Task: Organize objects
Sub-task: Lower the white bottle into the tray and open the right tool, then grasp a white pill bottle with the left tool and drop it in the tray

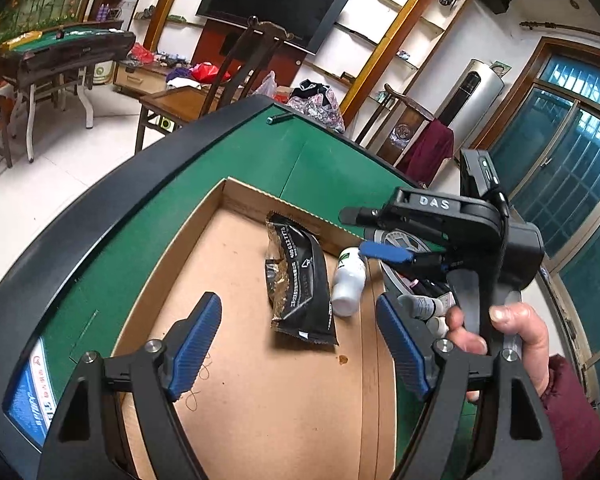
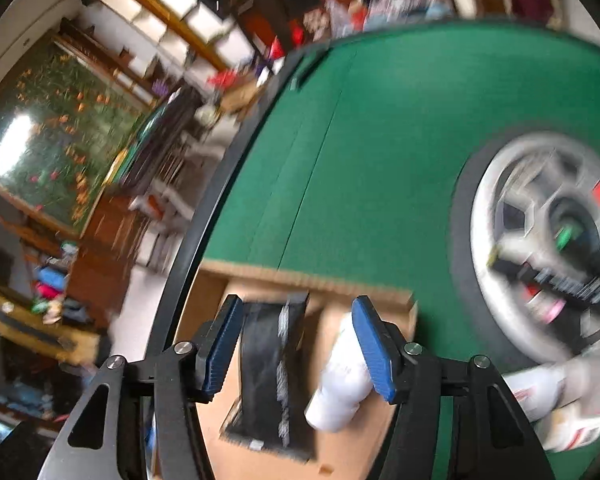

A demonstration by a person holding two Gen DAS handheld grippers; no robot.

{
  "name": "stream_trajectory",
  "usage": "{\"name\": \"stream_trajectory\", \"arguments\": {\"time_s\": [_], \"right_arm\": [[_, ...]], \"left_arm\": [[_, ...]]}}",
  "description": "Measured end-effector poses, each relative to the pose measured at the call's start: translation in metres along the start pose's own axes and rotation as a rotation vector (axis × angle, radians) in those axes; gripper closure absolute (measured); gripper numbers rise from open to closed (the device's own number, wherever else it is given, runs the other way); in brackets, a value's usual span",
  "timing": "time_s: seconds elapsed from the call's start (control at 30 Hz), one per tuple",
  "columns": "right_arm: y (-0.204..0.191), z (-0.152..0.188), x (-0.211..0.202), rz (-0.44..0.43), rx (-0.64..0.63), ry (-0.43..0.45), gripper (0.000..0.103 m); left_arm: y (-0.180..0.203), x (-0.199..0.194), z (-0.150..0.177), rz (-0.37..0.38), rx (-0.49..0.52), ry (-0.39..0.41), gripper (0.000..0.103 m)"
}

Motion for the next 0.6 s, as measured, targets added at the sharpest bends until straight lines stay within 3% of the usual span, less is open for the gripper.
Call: {"name": "stream_trajectory", "arguments": {"time_s": [0.17, 0.27, 0.33, 0.37, 0.43, 0.47, 0.5, 0.53, 0.6], "right_arm": [[0.000, 0.012, -0.026, -0.026, 0.005, 0.018, 0.041], [-0.010, 0.018, -0.073, 0.067, -0.096, 0.085, 0.032], [-0.015, 0.025, -0.116, 0.154, -0.181, 0.162, 0.006], [-0.018, 0.032, -0.143, 0.195, -0.244, 0.238, 0.001], [-0.012, 0.051, -0.192, 0.200, -0.317, 0.446, 0.000], [0.001, 0.053, -0.208, 0.179, -0.292, 0.511, 0.000], [0.019, 0.058, -0.217, 0.193, -0.225, 0.522, 0.000], [0.045, 0.061, -0.222, 0.240, -0.124, 0.487, 0.000], [0.086, 0.065, -0.226, 0.246, -0.006, 0.448, 0.000]], "left_arm": [[0.012, -0.007, 0.003, -0.004, 0.030, 0.016, 0.024], [0.033, -0.012, 0.005, 0.007, 0.103, 0.043, 0.024], [0.055, -0.012, 0.010, 0.028, 0.161, 0.053, 0.024], [0.067, -0.009, 0.014, 0.039, 0.189, 0.046, 0.024], [0.093, -0.001, 0.023, 0.047, 0.243, 0.023, 0.024], [0.106, 0.003, 0.029, 0.049, 0.272, 0.015, 0.024], [0.120, 0.007, 0.034, 0.055, 0.312, 0.010, 0.024], [0.137, 0.011, 0.041, 0.059, 0.369, 0.012, 0.024], [0.169, 0.021, 0.052, 0.045, 0.517, 0.032, 0.024]]}}
Point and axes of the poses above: each gripper's, at about its wrist camera, not at the fingertips, and x roughly the way its jaws point, y to its right, z to its underside, the point moved 4 cm from there along x, roughly the way its jaws point, and after that the axes turned 13 degrees about -z, right-handed, at the moved point
